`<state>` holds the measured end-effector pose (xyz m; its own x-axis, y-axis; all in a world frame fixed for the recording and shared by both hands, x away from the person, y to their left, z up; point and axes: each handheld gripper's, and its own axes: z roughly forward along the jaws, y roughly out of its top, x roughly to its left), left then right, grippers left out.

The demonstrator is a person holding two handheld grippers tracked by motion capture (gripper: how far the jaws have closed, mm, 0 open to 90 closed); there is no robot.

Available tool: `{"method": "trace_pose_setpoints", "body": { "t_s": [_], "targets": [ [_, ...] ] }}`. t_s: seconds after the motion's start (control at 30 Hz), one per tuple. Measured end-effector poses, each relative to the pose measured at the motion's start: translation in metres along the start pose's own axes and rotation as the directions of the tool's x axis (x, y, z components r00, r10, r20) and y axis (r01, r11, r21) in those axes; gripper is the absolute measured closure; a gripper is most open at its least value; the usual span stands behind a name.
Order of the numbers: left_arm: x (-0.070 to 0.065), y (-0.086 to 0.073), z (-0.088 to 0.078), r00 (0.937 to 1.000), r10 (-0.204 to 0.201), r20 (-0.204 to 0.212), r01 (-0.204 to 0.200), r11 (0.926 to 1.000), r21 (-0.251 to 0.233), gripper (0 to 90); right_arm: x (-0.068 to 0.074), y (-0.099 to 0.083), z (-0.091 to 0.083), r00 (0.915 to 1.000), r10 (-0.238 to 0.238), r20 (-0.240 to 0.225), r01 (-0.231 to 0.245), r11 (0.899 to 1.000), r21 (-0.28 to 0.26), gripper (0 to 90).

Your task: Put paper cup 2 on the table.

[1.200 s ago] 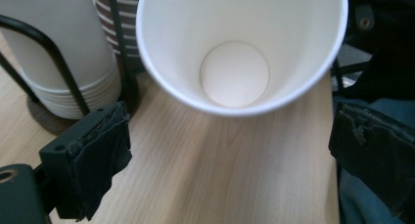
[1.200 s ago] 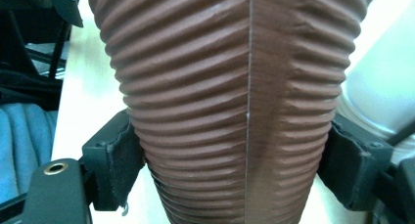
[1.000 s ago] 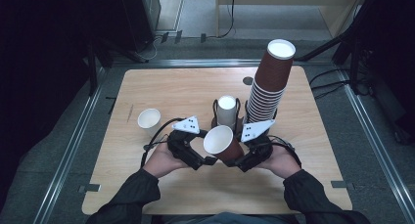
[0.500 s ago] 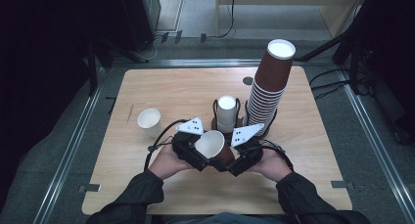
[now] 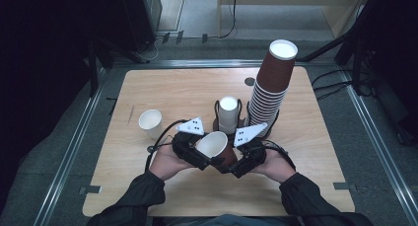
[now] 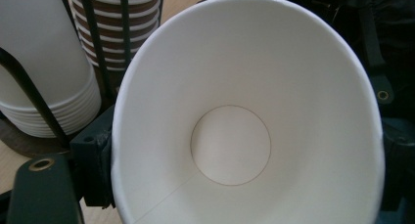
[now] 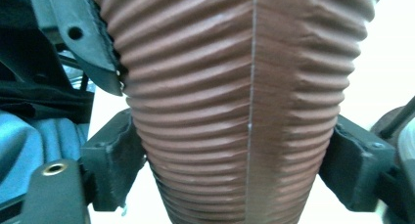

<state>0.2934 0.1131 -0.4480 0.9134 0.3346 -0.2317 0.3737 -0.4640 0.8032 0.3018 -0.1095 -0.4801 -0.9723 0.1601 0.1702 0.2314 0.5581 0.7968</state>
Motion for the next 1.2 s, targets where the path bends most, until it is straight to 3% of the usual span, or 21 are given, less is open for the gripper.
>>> {"method": "trace_pose_setpoints", "body": {
  "t_s": [0.67, 0.9, 1.2],
  "targets": [
    [0.008, -0.004, -0.006, 0.9996, -0.003, -0.028, 0.005, 0.9978, 0.066, 11.9, -0.003, -0.004, -0.023, 0.9967, 0.032, 0.075, -0.034, 0.999, 0.03, 14.5],
    [0.013, -0.008, -0.011, 0.9994, -0.007, -0.034, 0.01, 0.9959, 0.09, 11.7, -0.005, -0.007, -0.03, 0.9858, 0.084, 0.146, -0.088, 0.996, 0.024, 15.1],
    [0.02, -0.015, -0.02, 0.9975, -0.008, -0.069, 0.016, 0.994, 0.108, 11.4, -0.005, -0.013, -0.042, 0.9731, 0.105, 0.205, -0.113, 0.993, 0.029, 15.0]
  ]
}}
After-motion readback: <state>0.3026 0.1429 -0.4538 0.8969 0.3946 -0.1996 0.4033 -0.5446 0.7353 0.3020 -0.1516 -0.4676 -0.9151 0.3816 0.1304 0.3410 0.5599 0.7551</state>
